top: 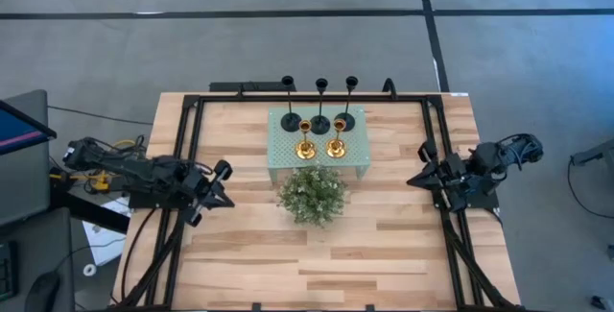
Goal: Pick & Place candle stick holders
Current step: Return to Home Position
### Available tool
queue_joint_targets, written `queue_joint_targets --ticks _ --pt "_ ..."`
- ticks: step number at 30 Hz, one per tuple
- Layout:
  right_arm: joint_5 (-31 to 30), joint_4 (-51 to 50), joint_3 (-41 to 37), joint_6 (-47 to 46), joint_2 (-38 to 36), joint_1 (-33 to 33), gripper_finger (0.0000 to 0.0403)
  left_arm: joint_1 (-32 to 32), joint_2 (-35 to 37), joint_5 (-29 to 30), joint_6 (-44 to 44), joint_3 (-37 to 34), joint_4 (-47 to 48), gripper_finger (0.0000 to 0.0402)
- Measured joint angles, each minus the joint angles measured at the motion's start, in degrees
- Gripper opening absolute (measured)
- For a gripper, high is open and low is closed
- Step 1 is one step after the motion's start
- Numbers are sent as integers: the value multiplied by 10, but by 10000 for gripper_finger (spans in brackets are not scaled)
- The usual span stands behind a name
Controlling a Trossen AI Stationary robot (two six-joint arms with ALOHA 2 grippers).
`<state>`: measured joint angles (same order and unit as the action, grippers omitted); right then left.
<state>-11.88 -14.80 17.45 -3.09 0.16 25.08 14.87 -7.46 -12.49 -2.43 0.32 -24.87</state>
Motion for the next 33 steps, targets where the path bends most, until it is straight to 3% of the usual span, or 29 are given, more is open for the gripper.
queue_joint_targets --ticks 15,22,33 --pt "-1 -24 -19 20 0 0 0 -58 -2 7 30 0 59 13" --pt "-2 10 -84 21 0 0 0 -75 -2 32 47 0 112 13" --pt "-2 -1 -91 64 0 -1 0 -89 -2 80 51 0 150 13"
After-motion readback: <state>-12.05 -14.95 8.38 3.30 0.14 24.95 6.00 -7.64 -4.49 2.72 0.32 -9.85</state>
